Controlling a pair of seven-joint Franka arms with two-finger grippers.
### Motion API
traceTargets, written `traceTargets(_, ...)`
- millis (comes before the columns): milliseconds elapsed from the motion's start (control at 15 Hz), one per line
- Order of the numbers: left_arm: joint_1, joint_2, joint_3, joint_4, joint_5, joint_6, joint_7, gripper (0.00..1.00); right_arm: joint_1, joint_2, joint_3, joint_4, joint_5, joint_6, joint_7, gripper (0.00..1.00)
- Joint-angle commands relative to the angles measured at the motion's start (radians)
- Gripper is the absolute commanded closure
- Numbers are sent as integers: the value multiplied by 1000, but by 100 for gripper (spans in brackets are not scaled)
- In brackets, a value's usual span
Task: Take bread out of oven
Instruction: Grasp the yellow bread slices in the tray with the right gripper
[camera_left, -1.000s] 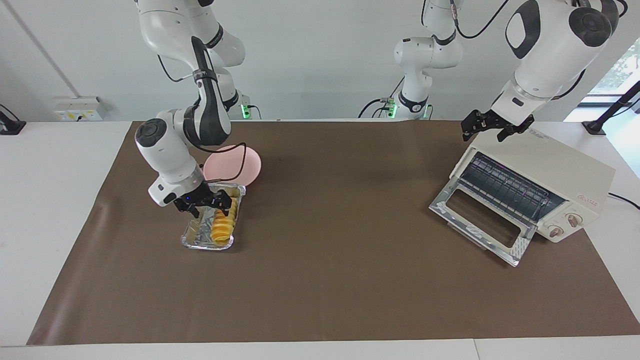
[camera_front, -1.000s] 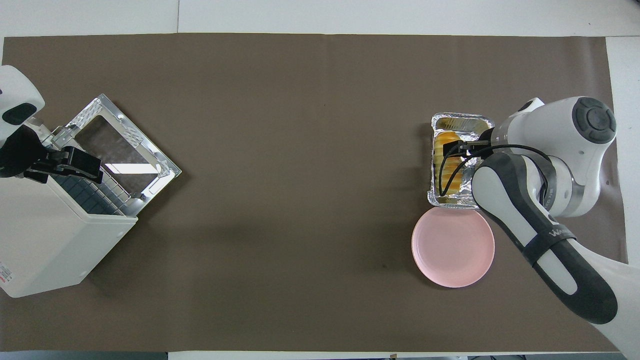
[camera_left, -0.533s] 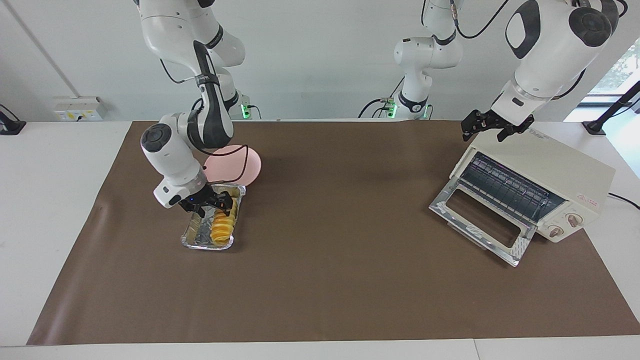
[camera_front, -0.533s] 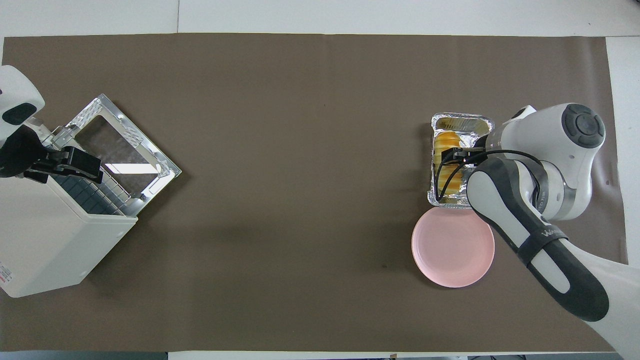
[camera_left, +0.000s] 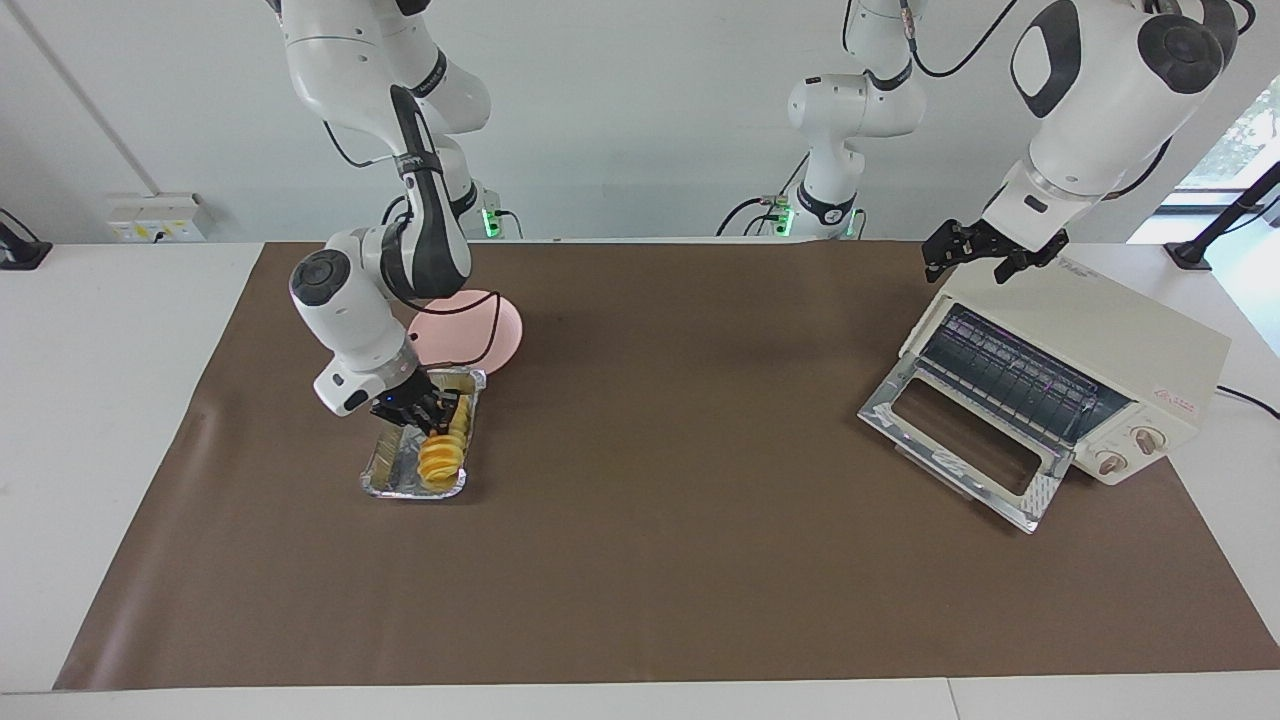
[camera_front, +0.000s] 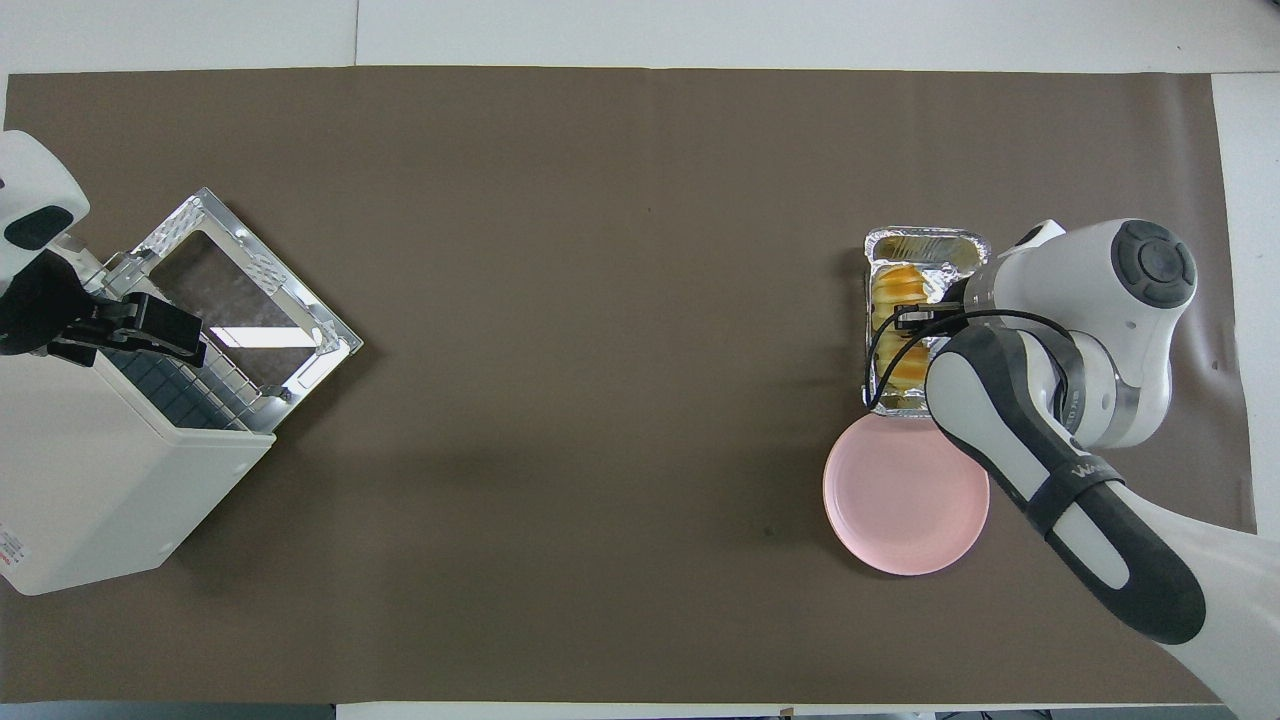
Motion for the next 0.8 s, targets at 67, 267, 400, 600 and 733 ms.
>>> traceTargets(67,12,-7,-8,2,18,5,5,0,-5,1,2,5,1,4,-10,100)
traceTargets(267,12,-7,-8,2,18,5,5,0,-14,-5,-1,115,1,-149,-5,100)
traceTargets(400,12,-7,-8,2,18,5,5,0,-11,-34,-3,171,-1,-264,1,100)
traceTargets(600,12,-7,-8,2,18,5,5,0,-11,-118,-3,173,-1,-369,2,100)
traceTargets(733,12,-7,-8,2,18,5,5,0,-2,-184,0,156,-1,-471,42,100)
